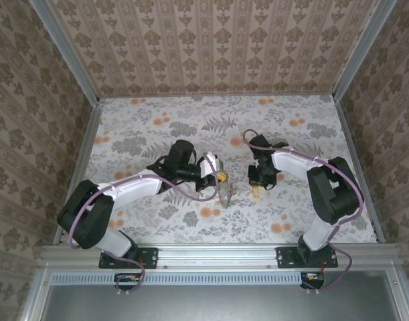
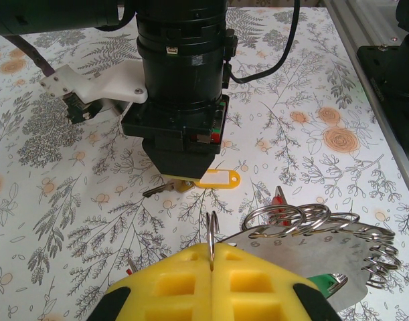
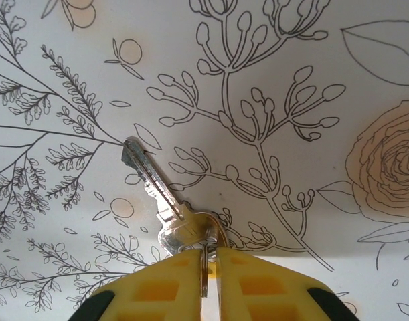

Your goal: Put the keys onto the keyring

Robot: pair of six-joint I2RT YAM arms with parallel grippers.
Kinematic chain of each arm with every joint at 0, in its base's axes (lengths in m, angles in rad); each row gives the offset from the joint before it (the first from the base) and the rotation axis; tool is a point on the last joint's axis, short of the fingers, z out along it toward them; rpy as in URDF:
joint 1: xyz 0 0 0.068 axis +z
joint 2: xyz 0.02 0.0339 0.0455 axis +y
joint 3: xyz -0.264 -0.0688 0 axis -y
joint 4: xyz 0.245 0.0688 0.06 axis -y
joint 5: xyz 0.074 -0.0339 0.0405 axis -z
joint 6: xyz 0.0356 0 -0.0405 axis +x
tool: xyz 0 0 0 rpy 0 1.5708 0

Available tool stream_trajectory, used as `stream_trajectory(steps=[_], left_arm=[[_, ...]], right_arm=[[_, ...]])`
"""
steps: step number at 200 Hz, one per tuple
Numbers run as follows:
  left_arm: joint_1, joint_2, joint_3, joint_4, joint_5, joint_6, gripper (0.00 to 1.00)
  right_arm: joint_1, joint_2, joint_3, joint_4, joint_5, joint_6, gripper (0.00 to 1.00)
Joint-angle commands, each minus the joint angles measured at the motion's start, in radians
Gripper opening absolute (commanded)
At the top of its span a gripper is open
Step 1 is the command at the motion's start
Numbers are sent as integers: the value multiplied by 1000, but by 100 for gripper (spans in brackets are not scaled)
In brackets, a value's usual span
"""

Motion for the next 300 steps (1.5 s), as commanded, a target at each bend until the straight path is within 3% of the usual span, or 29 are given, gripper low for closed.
stream_trajectory(steps=[1,55,94,144,191,253,300], left_arm=[[-4,-4,38,11,21,24,0],[-6,-2,43,9,20,24,0],[-5,2,44,18,24,17,0],[-4,5,43,37,32,6,0],[-2,4,39,55,39,-3,0],[-5,-2,30,67,61,-12,0],[-15,-2,32,66,68,-13,0]], right_arm=[[5,7,20,-31,11,-10,13],[5,-41,17,-31,24,-25,4],[6,-259,-88,108,0,-101,4],[6,-622,-313,424,-210,-346,5],[8,-815,-434,530,-350,-582,0],[23,-853,-437,496,-361,-743,0],[92,-812,-435,603,-312,-797,0]])
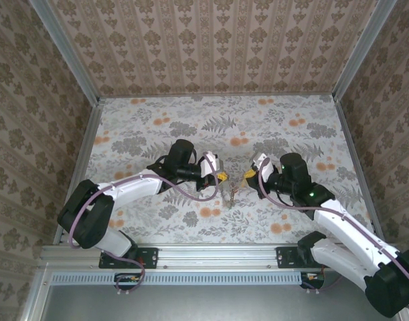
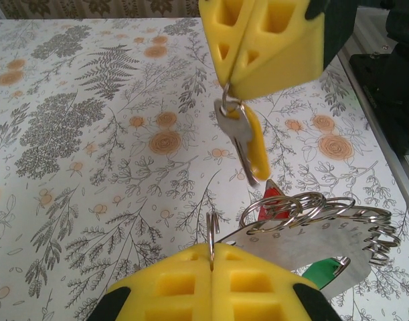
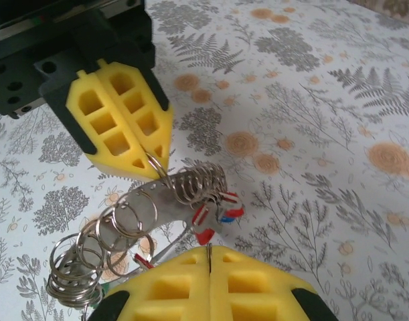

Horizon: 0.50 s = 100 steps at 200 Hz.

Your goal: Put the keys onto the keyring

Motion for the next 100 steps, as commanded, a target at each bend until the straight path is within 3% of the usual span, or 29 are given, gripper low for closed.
stream_trajectory(steps=[1,100], left_arm=[[-13,-4,30,46,44,-9,0],[-23,5,33,55,32,-22,0]], right_arm=[[29,17,3,94,11,-61,0],[85,75,7,118,-84,-116,0]])
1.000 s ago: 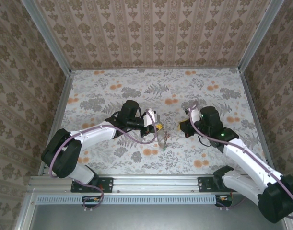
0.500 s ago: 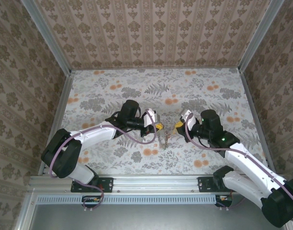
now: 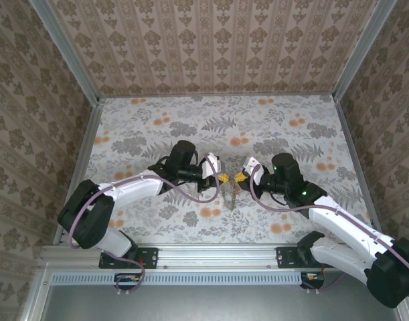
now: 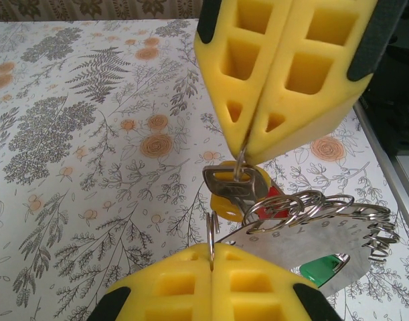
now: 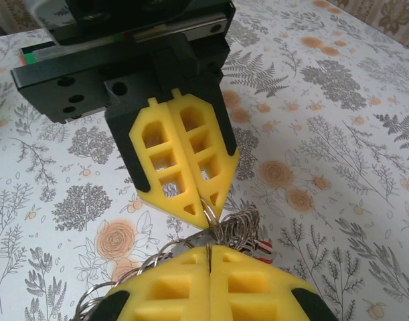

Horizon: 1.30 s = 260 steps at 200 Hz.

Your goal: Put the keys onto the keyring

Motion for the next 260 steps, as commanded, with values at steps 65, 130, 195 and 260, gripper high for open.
stream_trajectory(steps=[65,130,195,260], left_arm=[[-9,9,36,56,33,-21,0],[-10,8,31,57,27,-19,0],[-9,7,32,57,22,-17,0],[-9,10,37,54,24,-15,0]], right_arm=[[45,76,35,69,-5,3,0],[54,56,24,104,74,32,0],[54,32,30,78,116,46,0],[60,46,44,66,84,43,0]])
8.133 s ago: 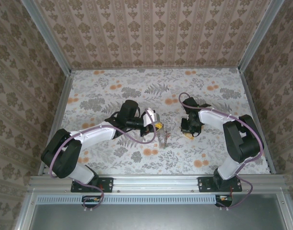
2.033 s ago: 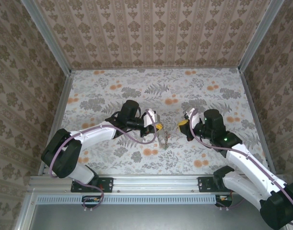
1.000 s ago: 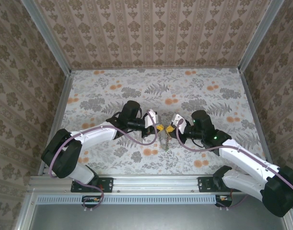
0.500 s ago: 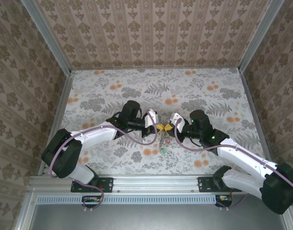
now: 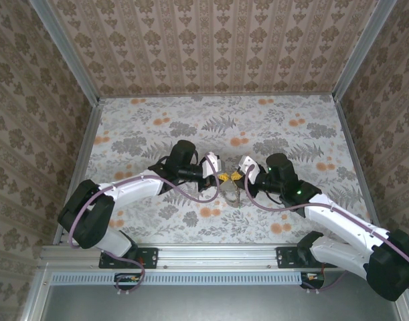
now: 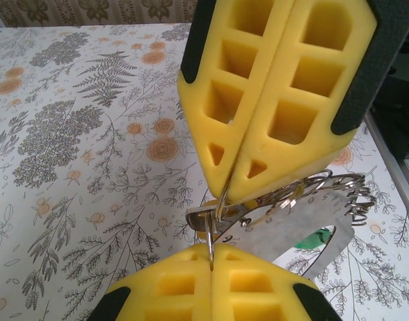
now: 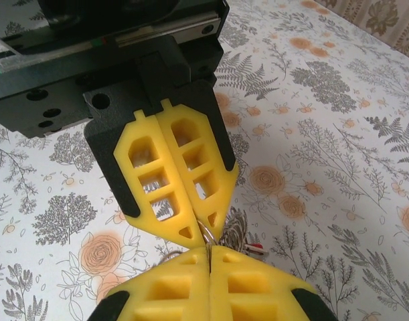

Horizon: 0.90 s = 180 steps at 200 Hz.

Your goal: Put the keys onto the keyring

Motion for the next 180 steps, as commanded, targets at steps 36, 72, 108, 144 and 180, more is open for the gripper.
stream_trajectory(steps=[36,72,108,144,180], left_arm=[[-9,10,42,29,34,-11,0],[-9,10,47,29,31,-10,0],[-9,10,47,27,21,-12,0],[-9,9,45,24,9,-10,0],[-9,10,44,30,10,-10,0]], right_arm=[[14,10,45,29,18,24,0],[19,33,57,7,6,23,0],[20,4,54,-29,28,13,0],[20,-64,37,-106,56,-17,0],[20,-108,14,-117,75,-10,0]])
